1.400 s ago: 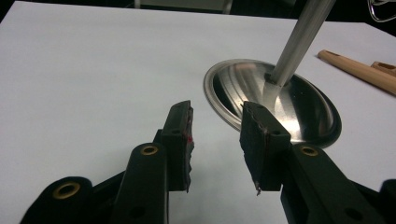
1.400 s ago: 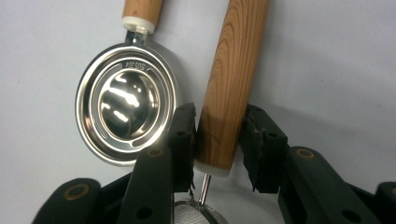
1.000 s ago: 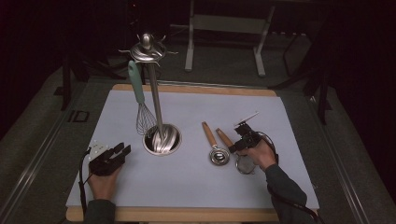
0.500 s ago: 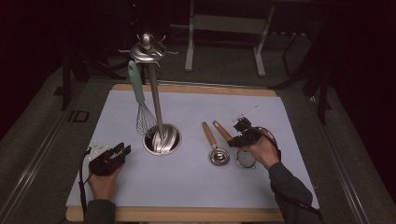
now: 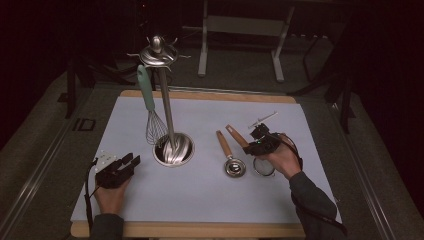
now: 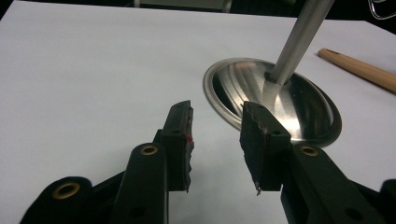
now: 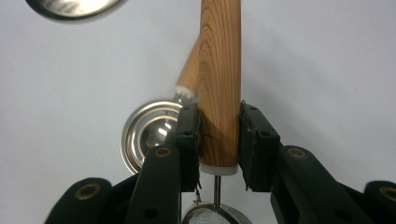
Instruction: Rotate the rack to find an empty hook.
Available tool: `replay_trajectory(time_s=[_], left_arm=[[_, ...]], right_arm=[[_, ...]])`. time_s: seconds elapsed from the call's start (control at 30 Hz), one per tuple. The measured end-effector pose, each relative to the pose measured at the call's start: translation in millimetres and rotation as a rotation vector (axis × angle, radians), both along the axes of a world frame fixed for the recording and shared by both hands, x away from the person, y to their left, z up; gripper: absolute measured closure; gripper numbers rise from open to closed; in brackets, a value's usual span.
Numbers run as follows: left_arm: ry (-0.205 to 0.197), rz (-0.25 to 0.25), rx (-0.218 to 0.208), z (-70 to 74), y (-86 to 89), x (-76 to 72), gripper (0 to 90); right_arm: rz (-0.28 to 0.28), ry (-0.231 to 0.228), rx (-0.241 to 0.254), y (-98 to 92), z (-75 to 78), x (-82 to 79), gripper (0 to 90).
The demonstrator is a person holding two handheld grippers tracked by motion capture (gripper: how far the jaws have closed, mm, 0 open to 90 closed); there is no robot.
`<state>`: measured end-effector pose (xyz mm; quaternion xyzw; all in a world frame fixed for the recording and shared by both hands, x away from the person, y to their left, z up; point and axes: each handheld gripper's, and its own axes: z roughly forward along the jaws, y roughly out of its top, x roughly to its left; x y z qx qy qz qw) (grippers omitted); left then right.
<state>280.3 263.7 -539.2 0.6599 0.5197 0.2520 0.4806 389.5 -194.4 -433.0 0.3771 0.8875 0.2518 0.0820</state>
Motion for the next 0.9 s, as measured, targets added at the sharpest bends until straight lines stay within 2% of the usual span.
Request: replay_trajectory(time_s=[0.17, 0.4, 0.8, 0.9], left_arm=[[0.003, 0.0, 0.004, 0.0, -0.9, 0.3, 64.1], [0.008, -0.003, 0.007, -0.1, -0.8, 0.8, 64.1], [0.008, -0.003, 0.007, -0.1, -0.7, 0.8, 64.0], [0.008, -0.003, 0.007, 0.0, -0.7, 0.8, 64.0]], right_arm=[[0.045, -0.046, 0.021, -0.3, 5.2, -1.4, 70.8], [0.075, -0.072, 0.026, 2.2, 8.1, -2.4, 70.8], [0.107, -0.118, 0.067, 7.4, 12.6, -4.5, 70.8], [0.118, -0.117, 0.077, 8.3, 12.9, -4.1, 70.8]])
